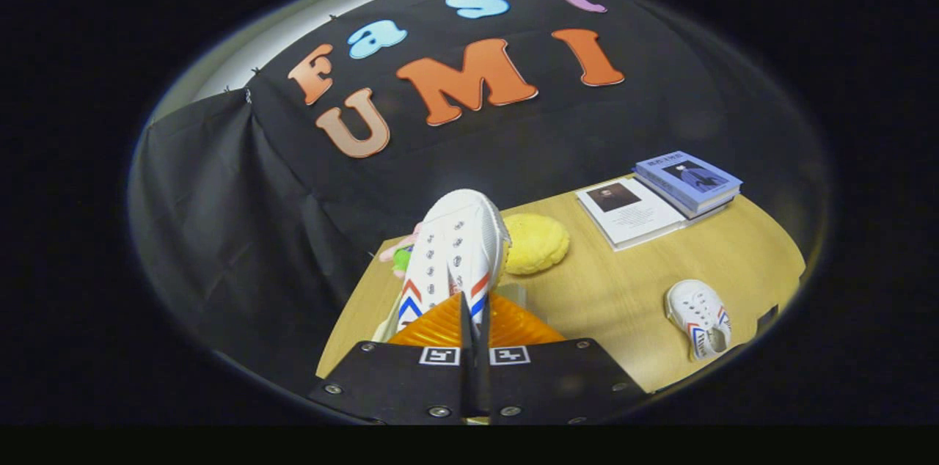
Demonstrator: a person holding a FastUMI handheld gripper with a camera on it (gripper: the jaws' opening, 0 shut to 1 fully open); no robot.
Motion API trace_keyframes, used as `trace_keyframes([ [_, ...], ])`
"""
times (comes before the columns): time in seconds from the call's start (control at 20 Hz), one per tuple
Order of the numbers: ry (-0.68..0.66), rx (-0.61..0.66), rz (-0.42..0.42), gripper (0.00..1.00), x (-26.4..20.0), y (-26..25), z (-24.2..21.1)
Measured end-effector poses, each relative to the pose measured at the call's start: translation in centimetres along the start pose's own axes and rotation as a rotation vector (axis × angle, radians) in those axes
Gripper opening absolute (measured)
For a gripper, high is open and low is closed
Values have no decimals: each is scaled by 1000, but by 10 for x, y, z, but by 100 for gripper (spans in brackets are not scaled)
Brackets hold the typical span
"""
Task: Open the storage box then place both shoes into the box .Put the left shoe in first, then the right shoe, with the right side of both shoes facing outward in a uniform manner.
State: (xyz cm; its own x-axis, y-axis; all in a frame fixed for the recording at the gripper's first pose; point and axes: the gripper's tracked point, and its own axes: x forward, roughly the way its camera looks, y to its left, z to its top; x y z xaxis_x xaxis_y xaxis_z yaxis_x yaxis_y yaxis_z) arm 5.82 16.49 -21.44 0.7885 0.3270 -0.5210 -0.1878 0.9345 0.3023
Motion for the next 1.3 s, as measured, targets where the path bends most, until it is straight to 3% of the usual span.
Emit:
trace_keyframes([
  [0.5, 168, -68, 18, 0, 47, 49, -92],
  [0.9, 228, -72, -19, 1, 31, 42, -109],
  [1.1, 245, -76, 4, 3, 28, 46, -114],
  [1.2, 217, -66, 90, 24, 25, 65, -104],
  [1.3, 148, -100, 99, 44, 11, 68, -78],
])
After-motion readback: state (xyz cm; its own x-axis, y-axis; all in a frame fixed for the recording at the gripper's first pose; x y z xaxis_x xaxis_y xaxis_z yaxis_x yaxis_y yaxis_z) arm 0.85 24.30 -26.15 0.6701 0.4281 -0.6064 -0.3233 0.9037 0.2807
